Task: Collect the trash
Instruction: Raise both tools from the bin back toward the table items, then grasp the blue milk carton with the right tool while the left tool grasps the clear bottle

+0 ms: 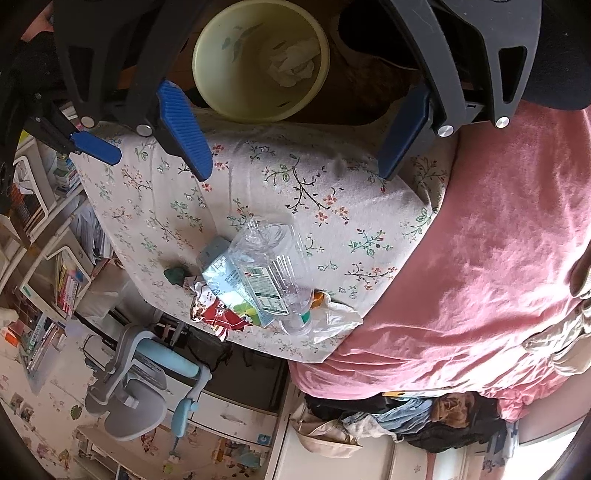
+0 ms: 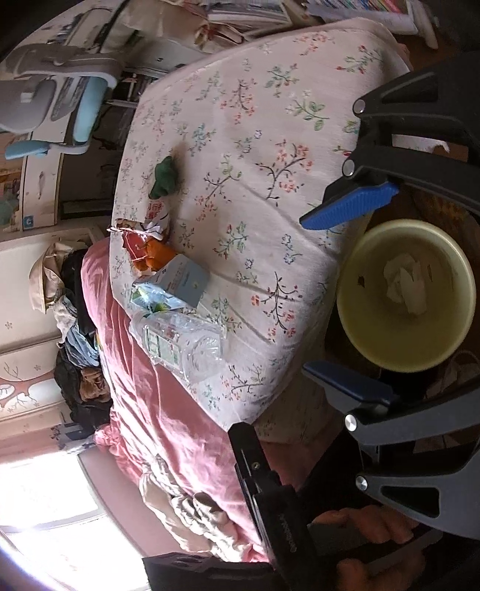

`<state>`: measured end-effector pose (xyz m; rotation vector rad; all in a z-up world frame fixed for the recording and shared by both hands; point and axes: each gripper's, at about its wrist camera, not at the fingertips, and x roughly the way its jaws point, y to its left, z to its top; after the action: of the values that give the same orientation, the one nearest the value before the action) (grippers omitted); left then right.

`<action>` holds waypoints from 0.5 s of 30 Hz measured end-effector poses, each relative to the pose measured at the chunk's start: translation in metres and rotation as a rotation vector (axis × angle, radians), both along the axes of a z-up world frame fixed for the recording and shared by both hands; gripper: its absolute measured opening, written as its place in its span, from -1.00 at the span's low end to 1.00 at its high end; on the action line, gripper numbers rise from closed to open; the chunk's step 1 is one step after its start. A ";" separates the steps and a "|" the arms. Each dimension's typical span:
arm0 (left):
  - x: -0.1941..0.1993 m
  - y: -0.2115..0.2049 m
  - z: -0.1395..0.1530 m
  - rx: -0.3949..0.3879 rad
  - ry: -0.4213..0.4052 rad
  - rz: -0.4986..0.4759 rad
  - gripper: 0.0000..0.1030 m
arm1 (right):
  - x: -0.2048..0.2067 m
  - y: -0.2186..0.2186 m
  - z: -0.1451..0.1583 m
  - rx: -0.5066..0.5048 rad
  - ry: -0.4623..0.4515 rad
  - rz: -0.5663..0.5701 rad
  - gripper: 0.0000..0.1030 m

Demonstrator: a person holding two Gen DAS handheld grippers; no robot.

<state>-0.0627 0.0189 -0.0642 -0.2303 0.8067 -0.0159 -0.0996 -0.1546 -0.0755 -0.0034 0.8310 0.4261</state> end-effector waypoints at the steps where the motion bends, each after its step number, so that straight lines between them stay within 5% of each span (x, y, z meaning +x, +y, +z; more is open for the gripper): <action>1: 0.001 0.000 0.000 -0.002 0.002 0.002 0.71 | 0.002 0.001 0.000 -0.013 -0.002 -0.001 0.37; 10: 0.015 0.000 0.001 -0.018 0.001 0.018 0.73 | 0.008 0.003 0.000 -0.026 -0.005 -0.003 0.41; 15: 0.033 -0.002 0.004 -0.062 0.013 0.010 0.73 | 0.027 -0.008 0.004 0.069 0.036 -0.018 0.42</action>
<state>-0.0295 0.0166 -0.0603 -0.2933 0.8184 -0.0304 -0.0727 -0.1624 -0.0716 0.0753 0.8506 0.4388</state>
